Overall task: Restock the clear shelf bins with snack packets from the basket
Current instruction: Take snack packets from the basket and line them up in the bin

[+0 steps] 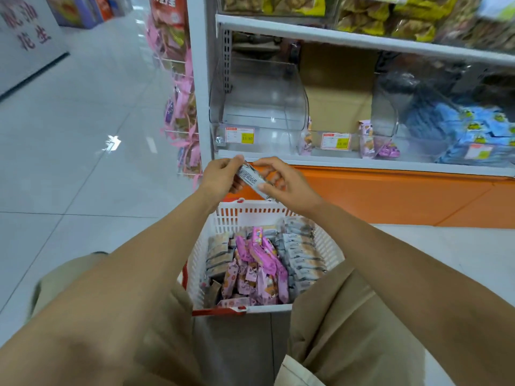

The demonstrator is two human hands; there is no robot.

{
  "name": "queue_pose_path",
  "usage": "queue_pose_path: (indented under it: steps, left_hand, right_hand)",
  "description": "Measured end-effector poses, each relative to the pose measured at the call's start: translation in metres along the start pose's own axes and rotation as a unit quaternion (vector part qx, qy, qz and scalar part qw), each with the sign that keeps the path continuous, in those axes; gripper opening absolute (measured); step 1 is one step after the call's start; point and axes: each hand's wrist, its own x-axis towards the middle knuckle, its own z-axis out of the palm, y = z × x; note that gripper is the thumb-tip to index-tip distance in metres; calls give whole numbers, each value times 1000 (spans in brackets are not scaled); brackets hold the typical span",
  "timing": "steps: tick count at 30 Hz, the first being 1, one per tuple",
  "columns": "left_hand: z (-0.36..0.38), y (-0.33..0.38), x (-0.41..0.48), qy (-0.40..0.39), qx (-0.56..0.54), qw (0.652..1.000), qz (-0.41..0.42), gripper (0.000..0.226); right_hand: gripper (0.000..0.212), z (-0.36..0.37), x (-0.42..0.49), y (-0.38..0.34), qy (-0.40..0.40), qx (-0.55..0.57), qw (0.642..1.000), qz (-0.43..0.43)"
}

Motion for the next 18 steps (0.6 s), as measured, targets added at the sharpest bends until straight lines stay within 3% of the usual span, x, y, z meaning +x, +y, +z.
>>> queue_pose_path:
  steps: [4, 6, 10, 13, 18]
  left_hand:
    - [-9, 21, 27, 24, 33, 999, 29, 38]
    - [-14, 26, 38, 64, 136, 985, 82, 33]
    - [-33, 15, 65, 75, 410, 881, 224, 46]
    - [-38, -3, 84, 38, 534, 811, 235, 66]
    - [-45, -24, 106, 39, 596, 765, 240, 78]
  right_hand:
    - [29, -15, 38, -14, 29, -7, 999, -17]
    - [27, -20, 60, -17, 86, 3, 996, -15]
    - [24, -29, 111, -13, 182, 16, 983, 32]
    - [27, -33, 146, -6, 188, 0, 981, 55]
    - [29, -30, 191, 6, 162, -67, 982, 74]
